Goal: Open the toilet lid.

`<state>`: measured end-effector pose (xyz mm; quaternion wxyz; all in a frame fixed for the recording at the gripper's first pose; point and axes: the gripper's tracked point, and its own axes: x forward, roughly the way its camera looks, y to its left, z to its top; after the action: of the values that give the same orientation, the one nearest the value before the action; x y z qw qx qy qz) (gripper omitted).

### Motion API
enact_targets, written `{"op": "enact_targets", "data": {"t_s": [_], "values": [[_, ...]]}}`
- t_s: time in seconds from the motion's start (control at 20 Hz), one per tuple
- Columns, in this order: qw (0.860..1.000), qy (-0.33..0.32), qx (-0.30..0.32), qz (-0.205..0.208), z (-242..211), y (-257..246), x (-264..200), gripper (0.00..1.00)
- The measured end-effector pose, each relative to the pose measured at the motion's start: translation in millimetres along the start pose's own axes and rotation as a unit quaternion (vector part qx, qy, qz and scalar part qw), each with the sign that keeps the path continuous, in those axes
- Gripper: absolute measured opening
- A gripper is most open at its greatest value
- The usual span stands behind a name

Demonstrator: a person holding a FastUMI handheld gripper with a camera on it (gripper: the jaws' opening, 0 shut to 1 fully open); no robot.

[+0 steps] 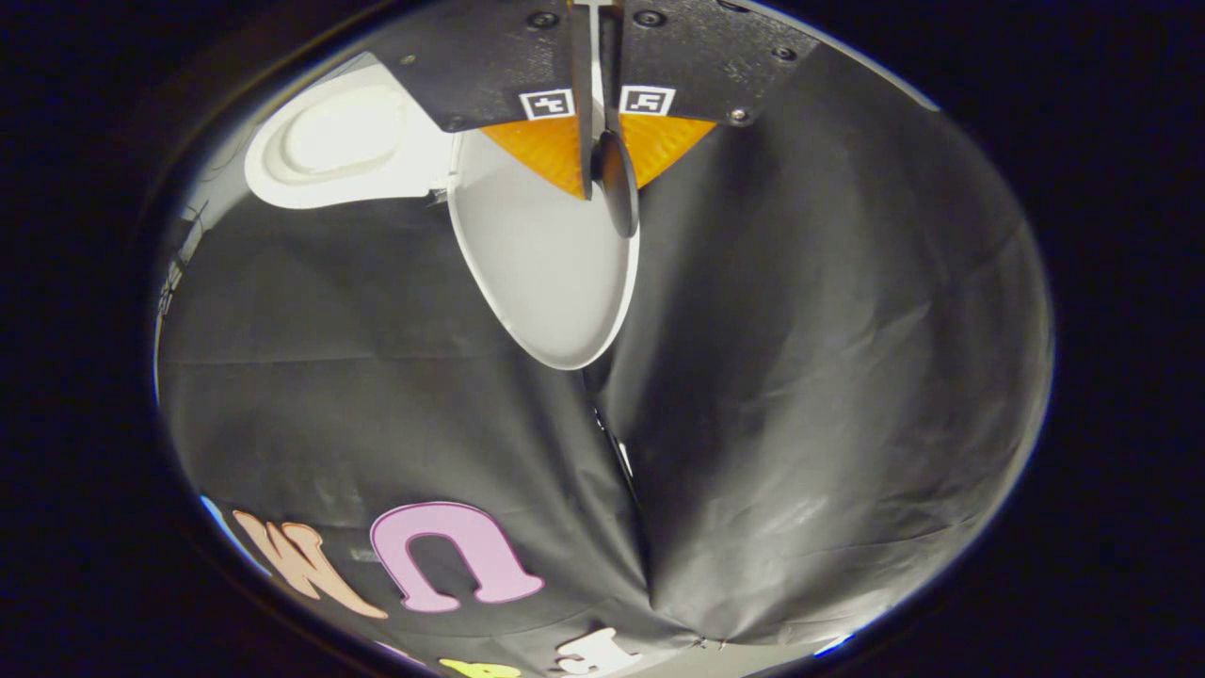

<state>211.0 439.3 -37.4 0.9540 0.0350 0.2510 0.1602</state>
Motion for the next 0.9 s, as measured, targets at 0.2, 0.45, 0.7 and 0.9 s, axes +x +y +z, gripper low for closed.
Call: {"op": "enact_targets", "data": {"t_s": [0.2,0.45,0.7,0.9], "values": [[0.999,-0.021,-0.014,-0.02,4,-2,-3,0.07],[0.997,-0.056,-0.021,-0.042,19,-13,-16,0.2],[0.995,-0.065,-0.039,-0.067,20,-35,-19,0.58],[0.993,-0.073,-0.048,-0.075,20,-42,-19,0.73]]}}
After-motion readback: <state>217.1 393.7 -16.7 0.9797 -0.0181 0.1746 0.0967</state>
